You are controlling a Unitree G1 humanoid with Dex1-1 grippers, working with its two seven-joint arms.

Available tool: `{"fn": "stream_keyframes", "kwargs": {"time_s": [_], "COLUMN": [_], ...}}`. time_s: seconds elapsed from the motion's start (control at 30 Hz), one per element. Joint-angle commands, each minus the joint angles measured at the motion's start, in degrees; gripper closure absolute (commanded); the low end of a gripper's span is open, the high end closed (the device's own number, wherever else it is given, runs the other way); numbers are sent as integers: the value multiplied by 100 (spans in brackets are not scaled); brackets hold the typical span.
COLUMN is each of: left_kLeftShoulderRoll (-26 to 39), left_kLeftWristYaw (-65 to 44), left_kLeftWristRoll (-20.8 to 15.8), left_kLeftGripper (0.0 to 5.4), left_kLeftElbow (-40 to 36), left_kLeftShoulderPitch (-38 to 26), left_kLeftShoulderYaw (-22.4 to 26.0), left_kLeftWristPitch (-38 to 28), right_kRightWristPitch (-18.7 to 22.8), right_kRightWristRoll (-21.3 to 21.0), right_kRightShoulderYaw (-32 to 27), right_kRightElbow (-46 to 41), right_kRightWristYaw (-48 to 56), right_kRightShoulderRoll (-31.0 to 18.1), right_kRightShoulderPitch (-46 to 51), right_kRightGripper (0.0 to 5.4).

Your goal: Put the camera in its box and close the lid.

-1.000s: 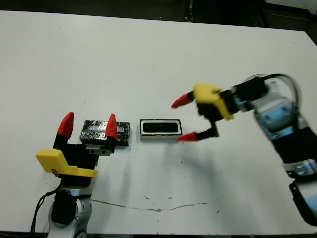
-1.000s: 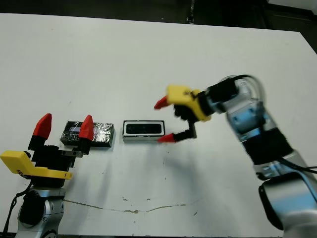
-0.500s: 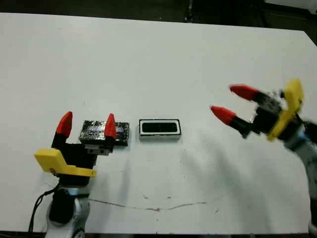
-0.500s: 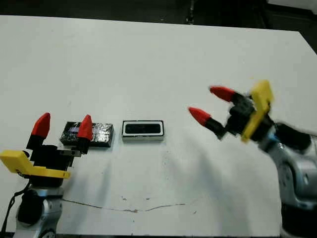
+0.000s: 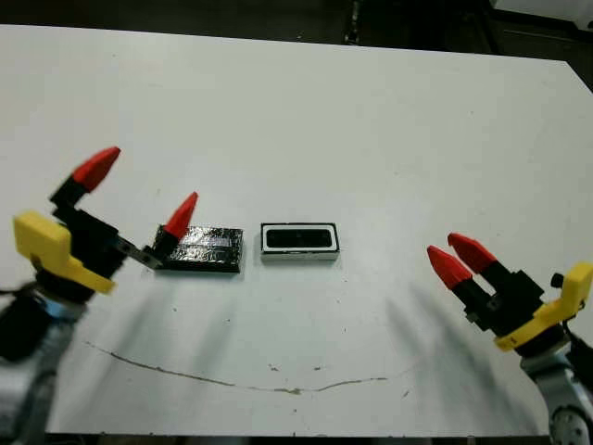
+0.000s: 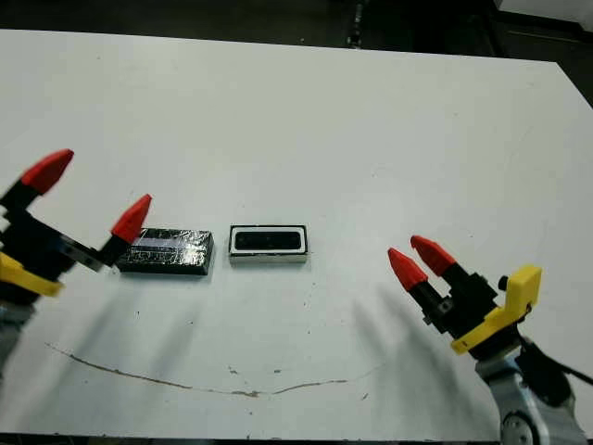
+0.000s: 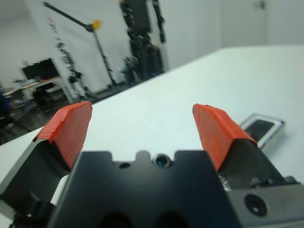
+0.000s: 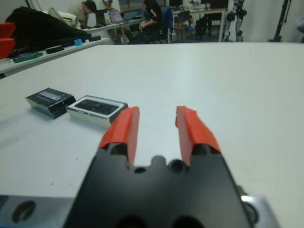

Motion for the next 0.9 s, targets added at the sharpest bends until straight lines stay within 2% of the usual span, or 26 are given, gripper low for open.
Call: {"fn": "stream_keyframes", "kwargs": {"time_s": [0.03,0.13,0.27,0.33,0.4,0.47,0.53,0.6,0.73,0.9], "left_kLeftShoulderRoll": [867,1654,2304,2334,2226,1807,1467,1354,1330,1138], "left_kLeftWristYaw": [-914,-2187,-3862,-4641,-5166,-5667,-6074,-6214,-6231,-6230], "left_kLeftWristRoll": [-240,-304,-382,-257,-151,-352,-392,-425,-278,-319], "left_kLeftGripper": [0,0,0,0,0,0,0,0,0,0], "left_kLeftElbow": [331,1122,2253,2787,3198,3797,4310,4523,4440,4294], "left_kLeftShoulderPitch": [-415,-1089,-2283,-2863,-3306,-3576,-3766,-3849,-3833,-3661], "left_kLeftShoulderYaw": [101,-92,-726,-1063,-1330,-1364,-1454,-1691,-1982,-1998], "left_kLeftWristPitch": [332,273,540,241,13,-347,-671,-564,-327,-291], "right_kRightWristPitch": [-106,-57,-37,-12,4,25,-34,-72,-60,-118], "right_kRightWristRoll": [107,136,181,184,143,169,155,138,158,177], "right_kRightShoulderYaw": [6,27,3,-6,4,13,22,29,37,40], "right_kRightElbow": [44,75,95,64,25,22,37,42,54,143], "right_kRightWristYaw": [-4,-63,-166,-255,-339,-376,-396,-419,-434,-363], "right_kRightShoulderRoll": [-38,-60,-72,-92,-138,-161,-154,-142,-146,-140], "right_kRightShoulderPitch": [75,79,17,0,-9,-21,-21,-17,-33,-75], "right_kRightGripper": [394,443,507,538,538,538,538,538,538,538]}}
